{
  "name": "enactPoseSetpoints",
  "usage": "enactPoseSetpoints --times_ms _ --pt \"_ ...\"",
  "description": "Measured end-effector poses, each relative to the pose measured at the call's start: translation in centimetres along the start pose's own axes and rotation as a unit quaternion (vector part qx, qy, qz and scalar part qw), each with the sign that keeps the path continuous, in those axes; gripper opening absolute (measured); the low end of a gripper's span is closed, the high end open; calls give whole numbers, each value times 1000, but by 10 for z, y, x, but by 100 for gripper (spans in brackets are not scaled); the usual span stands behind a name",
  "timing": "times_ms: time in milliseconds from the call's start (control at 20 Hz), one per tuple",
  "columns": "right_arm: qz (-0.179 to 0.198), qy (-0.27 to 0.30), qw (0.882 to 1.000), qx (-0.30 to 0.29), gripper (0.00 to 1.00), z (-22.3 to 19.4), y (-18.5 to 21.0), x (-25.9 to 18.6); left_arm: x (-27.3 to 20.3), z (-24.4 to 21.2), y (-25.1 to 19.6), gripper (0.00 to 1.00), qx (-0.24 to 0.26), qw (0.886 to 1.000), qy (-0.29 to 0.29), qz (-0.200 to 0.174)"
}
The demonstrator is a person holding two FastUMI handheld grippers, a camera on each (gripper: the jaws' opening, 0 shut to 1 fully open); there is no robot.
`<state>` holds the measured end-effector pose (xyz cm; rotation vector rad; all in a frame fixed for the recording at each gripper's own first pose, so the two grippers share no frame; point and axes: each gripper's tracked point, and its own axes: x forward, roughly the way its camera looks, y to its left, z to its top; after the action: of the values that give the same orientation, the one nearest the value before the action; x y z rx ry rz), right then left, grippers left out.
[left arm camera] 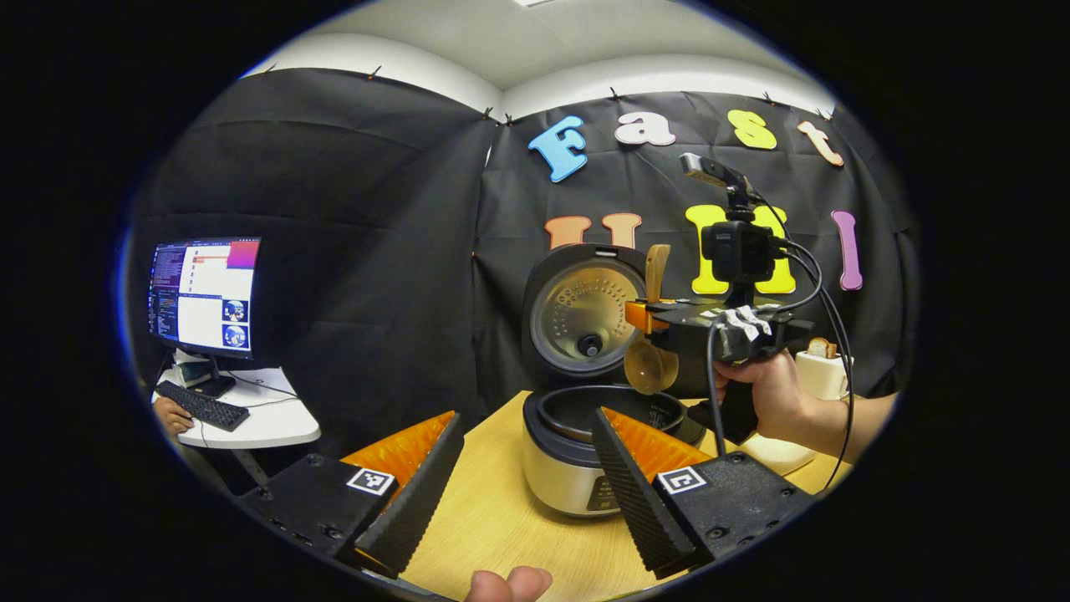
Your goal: Close the left gripper, press the button to open the rice cooker; take a wooden spoon from the chopstick holder with the right hand, scoop a spoonful of rice and pour it into the rice cooker, then put the wooden spoon back into the chopstick holder.
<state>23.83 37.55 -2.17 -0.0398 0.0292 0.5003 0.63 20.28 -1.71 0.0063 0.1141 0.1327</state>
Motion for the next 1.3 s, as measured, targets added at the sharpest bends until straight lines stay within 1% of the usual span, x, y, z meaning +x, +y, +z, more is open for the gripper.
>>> enactPoseSetpoints --times_ms 150,350,500,600,750,800,900,950,1050,1200,1300 --pt "5 2 997 73 0 4 -15 -11 -2 2 -13 98 -7 1000 3 -2" --pt "-2 -6 991 137 0 21 -47 -35 -4 10 -28 98 -4 1000 -4 -8" --pt "-9 -13 978 206 0 33 -85 -68 -5 11 -47 98 4 1000 -5 -20" --pt "-27 -19 969 245 0 40 -124 -93 -6 8 -62 98 11 1000 -1 -29" --pt "-72 -32 964 253 0 47 -195 -137 -9 4 -90 98 20 999 6 -43" --pt "-89 -38 963 251 1 45 -218 -154 -10 3 -102 98 19 998 6 -52" --pt "-123 -49 960 248 0 48 -265 -189 -12 1 -127 98 8 997 7 -73" --pt "-141 -54 958 243 0 48 -287 -206 -12 -1 -136 98 3 997 12 -78" --pt "-175 -56 956 230 0 41 -329 -238 -13 -1 -154 98 1 996 14 -86" --pt "-227 -51 946 227 0 21 -389 -279 -13 -1 -171 98 -1 996 18 -93" --pt "-253 -39 941 221 0 5 -415 -301 -14 -1 -179 98 2 995 21 -93"
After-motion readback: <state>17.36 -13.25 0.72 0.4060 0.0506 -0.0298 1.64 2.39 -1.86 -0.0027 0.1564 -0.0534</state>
